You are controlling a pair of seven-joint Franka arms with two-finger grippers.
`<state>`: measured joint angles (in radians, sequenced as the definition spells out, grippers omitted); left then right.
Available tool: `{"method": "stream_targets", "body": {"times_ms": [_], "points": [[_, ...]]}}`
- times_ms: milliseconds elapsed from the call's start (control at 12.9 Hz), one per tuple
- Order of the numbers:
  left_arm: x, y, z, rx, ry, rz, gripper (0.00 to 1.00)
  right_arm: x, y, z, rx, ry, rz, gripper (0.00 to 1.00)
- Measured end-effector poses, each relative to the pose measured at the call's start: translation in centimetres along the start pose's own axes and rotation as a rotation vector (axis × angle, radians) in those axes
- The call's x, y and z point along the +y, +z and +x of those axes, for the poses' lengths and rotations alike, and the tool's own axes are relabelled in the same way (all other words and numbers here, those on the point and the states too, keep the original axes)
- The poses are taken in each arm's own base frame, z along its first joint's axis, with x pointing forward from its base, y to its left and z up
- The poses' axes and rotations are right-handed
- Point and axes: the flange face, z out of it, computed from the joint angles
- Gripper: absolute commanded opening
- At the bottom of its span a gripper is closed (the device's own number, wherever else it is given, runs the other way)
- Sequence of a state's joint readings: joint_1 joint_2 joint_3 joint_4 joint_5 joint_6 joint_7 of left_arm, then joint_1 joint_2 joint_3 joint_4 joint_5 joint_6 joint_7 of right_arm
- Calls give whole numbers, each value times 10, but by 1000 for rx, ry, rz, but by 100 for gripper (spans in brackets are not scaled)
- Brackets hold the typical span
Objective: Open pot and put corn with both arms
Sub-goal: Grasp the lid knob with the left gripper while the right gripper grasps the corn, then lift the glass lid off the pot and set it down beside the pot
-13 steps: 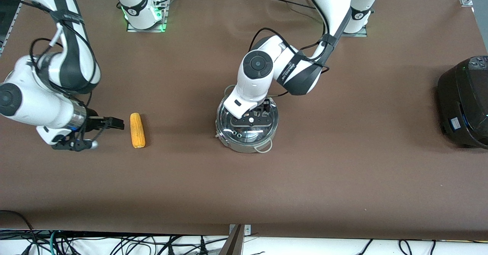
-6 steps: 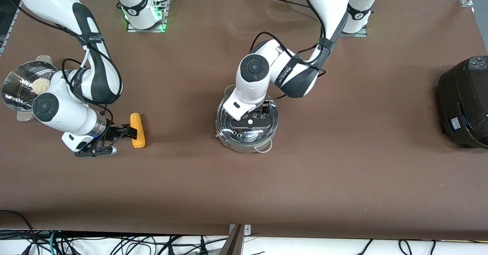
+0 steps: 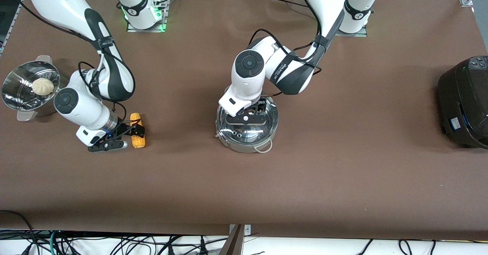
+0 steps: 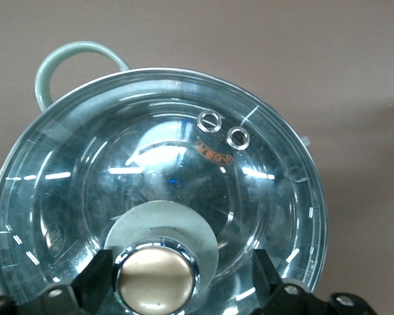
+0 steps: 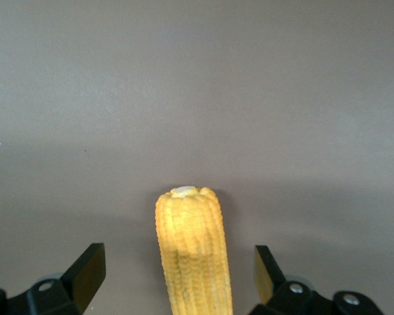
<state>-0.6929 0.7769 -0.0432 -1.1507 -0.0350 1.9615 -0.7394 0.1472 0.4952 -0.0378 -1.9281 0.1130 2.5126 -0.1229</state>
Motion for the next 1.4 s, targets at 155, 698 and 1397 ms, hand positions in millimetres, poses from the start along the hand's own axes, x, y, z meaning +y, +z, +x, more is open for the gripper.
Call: {"method": "stream_targets", "body": {"times_ms": [155,698,1397], "points": [[-1,0,1,1,-3,2,43,-6,12,-11,11,-8,1,100],[-7,-2,3,-4,-7,22,18,-2,23,-22,25,-133,-8,100],[-17,-97,-18,-32,0,49,19,13,40,-43,44,-169,-23,100]]}}
